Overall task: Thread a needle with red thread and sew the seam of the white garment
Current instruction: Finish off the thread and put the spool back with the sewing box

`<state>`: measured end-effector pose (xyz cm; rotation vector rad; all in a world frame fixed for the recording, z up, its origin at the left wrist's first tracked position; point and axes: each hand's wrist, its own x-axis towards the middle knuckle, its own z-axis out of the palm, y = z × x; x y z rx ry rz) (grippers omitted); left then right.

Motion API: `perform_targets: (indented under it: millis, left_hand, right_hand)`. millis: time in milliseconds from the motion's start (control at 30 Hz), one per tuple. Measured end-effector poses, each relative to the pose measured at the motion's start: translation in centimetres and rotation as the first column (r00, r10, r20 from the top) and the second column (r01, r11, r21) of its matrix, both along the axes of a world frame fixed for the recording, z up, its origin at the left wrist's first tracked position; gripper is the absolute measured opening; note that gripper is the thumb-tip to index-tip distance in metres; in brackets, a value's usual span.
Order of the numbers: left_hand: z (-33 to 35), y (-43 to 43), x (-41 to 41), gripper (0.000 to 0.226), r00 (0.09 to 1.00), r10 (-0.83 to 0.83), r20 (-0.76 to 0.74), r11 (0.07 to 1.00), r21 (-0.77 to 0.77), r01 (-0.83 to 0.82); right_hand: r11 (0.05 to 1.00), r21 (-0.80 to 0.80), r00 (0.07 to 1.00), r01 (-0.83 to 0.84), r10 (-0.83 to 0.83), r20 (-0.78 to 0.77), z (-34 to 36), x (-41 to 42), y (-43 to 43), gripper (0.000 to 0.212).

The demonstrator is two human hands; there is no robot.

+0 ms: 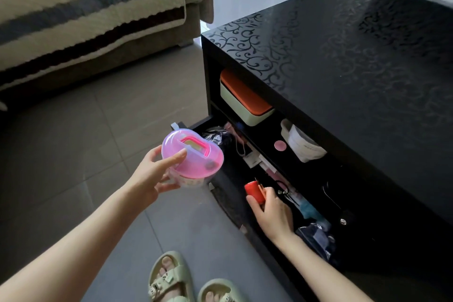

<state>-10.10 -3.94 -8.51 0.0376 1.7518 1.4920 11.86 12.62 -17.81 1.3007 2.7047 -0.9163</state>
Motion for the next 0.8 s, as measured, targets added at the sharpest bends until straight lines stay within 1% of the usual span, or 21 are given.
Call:
perform_targets:
  millis: [67,167,233,300,400,467,533,600,667,700,733,800]
  left_hand:
    - [0.2,0.6,0.4,0.072,1.000,-0.024,-0.012,1.000,-0.011,0.024]
    - [0.1,2.5,1.3,0.055,0.992,-0.129,-0.009,0.992,-0.015,0.128]
    - [-1.1,4.7,2.1,0.059,0.985,-0.168,0.043,0.985,-0.033,0.169]
    - [-3.2,7.2,3.2,0.069,0.980,-0.177,0.093,0.981,-0.066,0.184]
    - [-6.3,10.1,4.9,0.074,0.973,-0.193,0.126,0.968,-0.140,0.210]
    - [-8.3,11.1,5.6,0.077,0.966,-0.220,0.138,0.955,-0.172,0.242]
    - [-9.8,11.4,5.9,0.081,0.961,-0.239,0.140,0.945,-0.196,0.263]
    - [-11.0,11.5,5.6,0.080,0.955,-0.248,0.161,0.939,-0.203,0.278]
    - [-11.9,11.7,5.4,0.077,0.949,-0.263,0.173,0.934,-0.200,0.295]
    - [-12.4,11.9,5.3,0.077,0.944,-0.278,0.175,0.930,-0.197,0.310]
    - [-12.7,12.1,5.3,0.077,0.939,-0.294,0.178,0.925,-0.196,0.326]
    - [-13.3,12.4,5.7,0.075,0.922,-0.335,0.193,0.908,-0.194,0.370]
  right_hand:
    - [0.997,-0.054,0.994,0.054,-0.049,0.094,-1.1,0.5,1.3,0.039]
    - [0.966,-0.200,0.980,0.163,-0.136,0.142,-2.8,1.6,1.8,0.038]
    - [0.942,-0.276,0.975,0.190,-0.148,0.167,-4.2,2.5,2.0,0.037]
    - [0.925,-0.333,0.971,0.183,-0.117,0.209,-5.3,3.2,2.1,0.033]
    - [0.876,-0.426,0.958,0.227,-0.123,0.258,-7.6,3.7,2.0,0.025]
    - [0.812,-0.513,0.955,0.279,-0.175,0.241,-8.8,4.0,1.6,0.026]
    - [0.756,-0.568,0.945,0.325,-0.240,0.222,-9.2,4.1,1.5,0.027]
    - [0.743,-0.544,0.921,0.388,-0.340,0.193,-9.2,4.2,2.1,0.022]
    - [0.739,-0.482,0.871,0.470,-0.476,0.119,-8.7,4.2,3.1,0.029]
    - [0.721,-0.485,0.843,0.495,-0.534,0.067,-8.4,4.1,3.5,0.032]
    - [0.680,-0.535,0.812,0.501,-0.583,0.019,-7.7,3.7,3.8,0.031]
    - [0.533,-0.703,0.742,0.471,-0.670,-0.011,-6.4,2.6,3.9,0.027]
